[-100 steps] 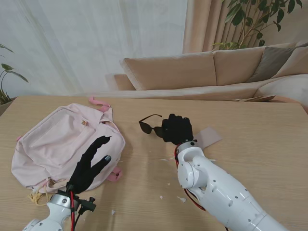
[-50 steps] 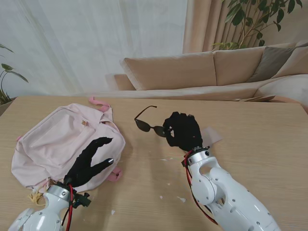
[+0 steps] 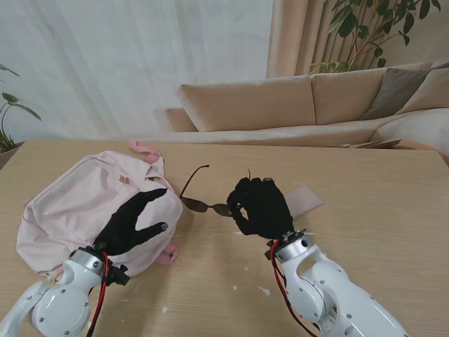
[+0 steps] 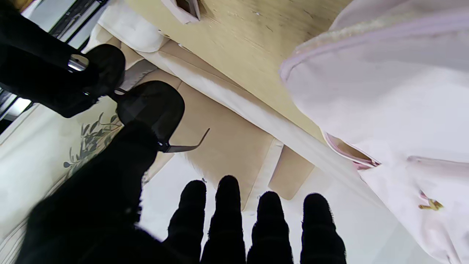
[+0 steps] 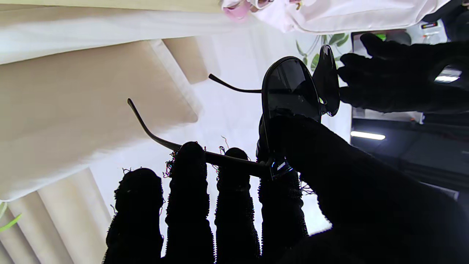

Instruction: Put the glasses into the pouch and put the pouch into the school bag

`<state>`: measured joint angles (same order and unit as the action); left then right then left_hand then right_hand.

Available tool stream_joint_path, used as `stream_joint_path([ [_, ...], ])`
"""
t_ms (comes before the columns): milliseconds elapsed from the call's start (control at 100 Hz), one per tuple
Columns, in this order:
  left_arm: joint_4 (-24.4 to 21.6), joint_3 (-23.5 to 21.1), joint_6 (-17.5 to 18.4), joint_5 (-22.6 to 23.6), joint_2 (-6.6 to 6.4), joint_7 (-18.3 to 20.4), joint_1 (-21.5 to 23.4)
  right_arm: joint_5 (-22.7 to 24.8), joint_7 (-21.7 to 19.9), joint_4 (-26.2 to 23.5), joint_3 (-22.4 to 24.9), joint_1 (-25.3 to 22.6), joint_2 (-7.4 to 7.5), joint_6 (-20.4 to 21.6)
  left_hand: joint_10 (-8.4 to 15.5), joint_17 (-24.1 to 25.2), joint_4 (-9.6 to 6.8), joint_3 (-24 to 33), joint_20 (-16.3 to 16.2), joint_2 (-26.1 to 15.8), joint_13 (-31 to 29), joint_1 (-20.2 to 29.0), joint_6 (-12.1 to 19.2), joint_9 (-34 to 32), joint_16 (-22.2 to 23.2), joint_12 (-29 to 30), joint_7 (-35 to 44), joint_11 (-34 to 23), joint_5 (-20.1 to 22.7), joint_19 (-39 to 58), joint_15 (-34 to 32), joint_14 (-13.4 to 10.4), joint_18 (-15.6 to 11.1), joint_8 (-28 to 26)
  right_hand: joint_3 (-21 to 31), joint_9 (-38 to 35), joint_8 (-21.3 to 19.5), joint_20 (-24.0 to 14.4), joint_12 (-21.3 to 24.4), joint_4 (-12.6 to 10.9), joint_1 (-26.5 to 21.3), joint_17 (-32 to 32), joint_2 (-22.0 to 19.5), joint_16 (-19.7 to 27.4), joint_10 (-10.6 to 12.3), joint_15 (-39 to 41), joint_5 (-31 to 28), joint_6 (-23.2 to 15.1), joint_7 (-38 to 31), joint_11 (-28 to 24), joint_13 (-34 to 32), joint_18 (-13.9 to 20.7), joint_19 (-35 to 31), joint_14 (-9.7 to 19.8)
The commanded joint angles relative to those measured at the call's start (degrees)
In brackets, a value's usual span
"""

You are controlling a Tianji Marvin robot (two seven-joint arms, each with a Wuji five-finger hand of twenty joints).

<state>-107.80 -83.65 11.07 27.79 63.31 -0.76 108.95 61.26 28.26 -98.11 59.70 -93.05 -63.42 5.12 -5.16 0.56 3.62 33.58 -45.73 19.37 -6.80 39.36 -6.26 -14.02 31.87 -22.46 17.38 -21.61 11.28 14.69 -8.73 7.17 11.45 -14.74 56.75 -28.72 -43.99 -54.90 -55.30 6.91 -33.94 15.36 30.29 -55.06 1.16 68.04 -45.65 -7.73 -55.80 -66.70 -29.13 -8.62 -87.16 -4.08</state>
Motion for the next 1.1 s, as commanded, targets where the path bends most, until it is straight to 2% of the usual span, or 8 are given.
stream_joint_path([
  [0, -1.4, 0.2, -1.9, -0.2, 0.41, 0.8, 0.1, 0.9, -0.3, 0.0, -0.6, -0.5, 0.28, 0.7, -1.4, -0.9, 1.52, 1.8, -2.1, 2.5, -1.3, -2.2, -2.1, -1.8, 1.8, -0.2, 2.5, -0.6, -2.4, 0.1, -1.1, 1.0, 0.9, -1.6, 2.2, -2.3, -2.8, -0.6, -0.6, -2.6, -2.0, -0.2, -2.1, 0.1, 0.7, 1.0, -1.2, -8.2, -1.3, 0.0, -1.0, -0.1, -1.8, 2.1],
  [50, -1.4, 0.3, -2.5, -0.5, 0.29, 1.6, -0.3, 1.4, 0.1, 0.2, -0.9, -0.4, 0.38, 1.2, -2.4, -1.7, 1.67, 2.7, -2.7, 3.2, -1.9, -3.2, -3.8, -2.7, 2.1, -0.5, 4.5, -1.0, -2.4, 0.4, -1.9, 1.5, 1.2, -2.2, 2.3, -2.3, -2.9, -0.6, -0.6, -2.6, -1.9, -0.1, -2.1, 0.1, 0.7, 1.0, -1.3, -8.3, -1.3, 0.1, -1.1, -0.1, -1.7, 2.1],
  [200, -1.7, 0.3, -4.3, -1.5, -0.43, 5.9, -1.3, 2.8, 1.2, 0.7, -1.9, 0.0, 0.72, 2.5, -3.1, -1.4, 2.16, 4.4, -3.4, 6.0, -1.4, -6.1, -5.9, -2.8, 1.9, -0.4, 6.6, -0.7, -2.3, 0.2, -2.7, 1.9, 1.5, -2.1, 2.4, -2.5, -3.4, -0.4, -0.8, -2.5, -1.7, 0.1, -2.2, 0.5, 1.1, 1.0, -1.2, -9.1, -1.0, 0.4, -1.3, 0.0, -1.6, 2.4],
  [300, -2.0, 0.0, -4.3, -1.3, -1.16, 9.5, -1.7, 3.8, 1.9, 0.9, -2.4, 0.5, 0.91, 3.1, -3.0, -0.8, 2.92, 4.9, -3.5, 7.5, -0.5, -8.0, -5.8, -2.1, 0.8, 0.5, 5.0, 0.7, -2.6, -0.4, -2.4, 1.6, 1.4, -0.3, 2.5, -2.6, -3.7, -0.3, -0.8, -2.5, -1.4, 0.3, -2.2, 0.7, 1.3, 1.1, -1.3, -9.6, -0.8, 0.6, -1.6, 0.0, -1.4, 2.7],
  [440, -2.3, 0.0, -3.9, -0.6, -1.71, 11.8, -2.2, 4.4, 2.5, 1.1, -3.3, 1.2, 1.03, 3.9, -2.6, -0.9, 3.06, 5.0, -3.3, 7.8, -1.0, -8.2, -4.6, -2.8, 0.3, 0.9, 6.9, 1.3, -1.9, -0.6, -2.2, 1.7, 1.6, -1.4, 2.5, -2.5, -4.0, -0.2, -1.0, -2.4, -1.3, 0.4, -2.4, 0.9, 1.5, 1.0, -1.2, -10.1, -0.6, 0.8, -1.5, 0.1, -1.3, 2.8],
  [750, -2.3, 0.3, -2.8, -0.2, -1.95, 12.5, -2.5, 6.0, 3.0, 1.5, -4.9, 2.6, 1.41, 4.0, 0.4, -2.0, 1.89, 6.3, -3.5, 5.1, -2.3, -0.5, 1.7, -4.3, 0.5, 0.1, 9.2, 0.6, 0.7, -0.1, -2.9, 1.3, 1.7, -2.9, 2.5, -2.4, -4.7, 0.0, -1.1, -2.3, -1.1, 0.7, -2.7, 1.2, 1.8, 1.0, -1.1, -10.8, -0.2, 1.1, -1.6, 0.3, -1.0, 3.2],
  [950, -2.6, 0.4, -2.2, 0.5, -2.03, 12.6, -2.4, 6.0, 3.1, 1.9, -5.4, 3.1, 1.37, 3.8, 0.3, -2.9, 1.16, 4.5, -3.7, 2.6, -3.2, 5.4, 6.2, -5.3, 0.8, -0.3, 11.5, 0.0, 5.0, 0.3, -4.1, 1.6, 1.9, -4.3, 2.5, -2.4, -5.0, 0.1, -1.2, -2.3, -1.1, 0.9, -2.8, 1.4, 2.0, 1.1, -1.1, -10.8, -0.1, 1.2, -1.6, 0.4, -0.9, 3.2],
  [1090, -2.4, 1.0, -1.8, 0.5, -1.70, 10.8, -2.5, 5.7, 3.2, 2.1, -5.6, 3.4, 1.28, 3.7, 0.2, -4.6, 1.00, 3.7, -4.3, 1.6, -5.5, 8.3, 5.4, -8.3, 2.2, -0.8, 13.8, -1.3, 9.8, 1.2, -6.9, 2.8, 2.6, -5.4, 2.4, -2.4, -5.1, 0.2, -1.3, -2.3, -1.0, 0.9, -2.9, 1.5, 2.0, 1.1, -1.0, -11.1, 0.1, 1.3, -1.6, 0.4, -0.9, 3.2],
])
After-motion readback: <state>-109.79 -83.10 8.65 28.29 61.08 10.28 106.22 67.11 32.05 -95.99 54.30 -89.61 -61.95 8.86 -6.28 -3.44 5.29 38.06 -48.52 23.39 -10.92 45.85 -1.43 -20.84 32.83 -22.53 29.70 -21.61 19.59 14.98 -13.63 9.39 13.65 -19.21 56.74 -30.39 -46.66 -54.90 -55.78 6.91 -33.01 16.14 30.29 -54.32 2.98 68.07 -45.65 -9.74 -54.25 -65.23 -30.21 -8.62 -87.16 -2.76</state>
